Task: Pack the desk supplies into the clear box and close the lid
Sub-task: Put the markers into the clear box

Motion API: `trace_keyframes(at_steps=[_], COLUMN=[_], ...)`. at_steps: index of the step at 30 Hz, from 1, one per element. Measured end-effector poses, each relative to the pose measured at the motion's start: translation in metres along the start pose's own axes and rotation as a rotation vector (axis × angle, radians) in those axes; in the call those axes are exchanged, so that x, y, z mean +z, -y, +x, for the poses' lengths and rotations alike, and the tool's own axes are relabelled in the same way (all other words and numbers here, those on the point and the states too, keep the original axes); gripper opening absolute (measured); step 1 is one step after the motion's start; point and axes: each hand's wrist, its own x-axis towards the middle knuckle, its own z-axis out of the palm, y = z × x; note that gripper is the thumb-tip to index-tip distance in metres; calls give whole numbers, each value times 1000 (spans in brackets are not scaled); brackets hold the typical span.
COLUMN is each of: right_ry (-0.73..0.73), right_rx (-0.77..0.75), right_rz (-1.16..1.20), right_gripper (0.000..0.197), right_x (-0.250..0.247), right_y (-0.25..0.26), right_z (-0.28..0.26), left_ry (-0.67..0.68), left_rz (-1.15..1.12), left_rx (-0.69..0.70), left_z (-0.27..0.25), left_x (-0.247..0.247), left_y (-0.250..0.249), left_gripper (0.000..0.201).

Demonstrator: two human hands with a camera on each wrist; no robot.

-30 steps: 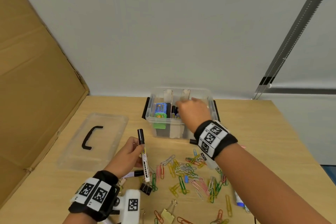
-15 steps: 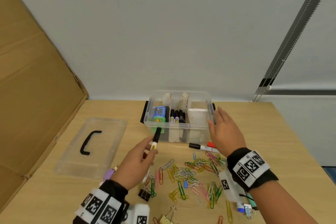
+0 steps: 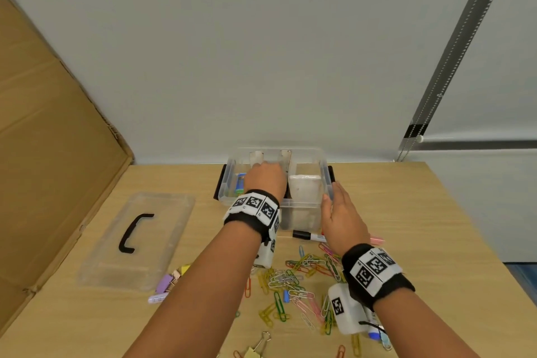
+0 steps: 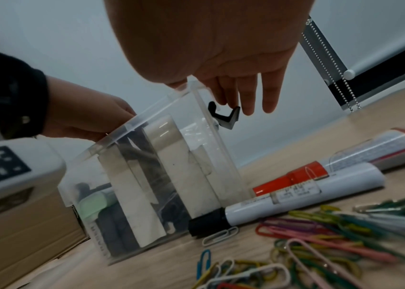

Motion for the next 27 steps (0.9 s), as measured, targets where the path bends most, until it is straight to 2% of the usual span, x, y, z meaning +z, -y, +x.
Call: trace_keyframes(at_steps=[4,8,10,12,16,19,21,23,27], right_ry=[2,3,4,-1,1,-90,-107,-25,198], right_rx=[-13,-11,-6,-8,-37,-17,-11,-36,-39], right_rz=[7,40,67,97,210,208,72,-157,-504], right_gripper=[56,56,56,56,59,50,36,26,28], right_x=[0,-1,0,1,3,1,0,0,4], right_y=[-1,-1,-1,-3,-11,-21,-30,-37,-45], right_z=[1,0,0,1,-6,-20,-25,-27,-26], left_ry=[-55,-201,-205,-132,105,271,320,352,398], left_rz=[-176,-358,-378,-351,-232,-169,-100,-50,-14], left_rx=[31,170,191,169,113,93,87,77,59], left_z=[-10,-59,-82,-101,-131,-147,-153,-156,-155], left_x=[-6,-21,-23,-18,5,23,31,37,47], left_y=[12,43,64,86,133,156,165,170,171], left_gripper=[24,22,17,14,7,7,11,16,13])
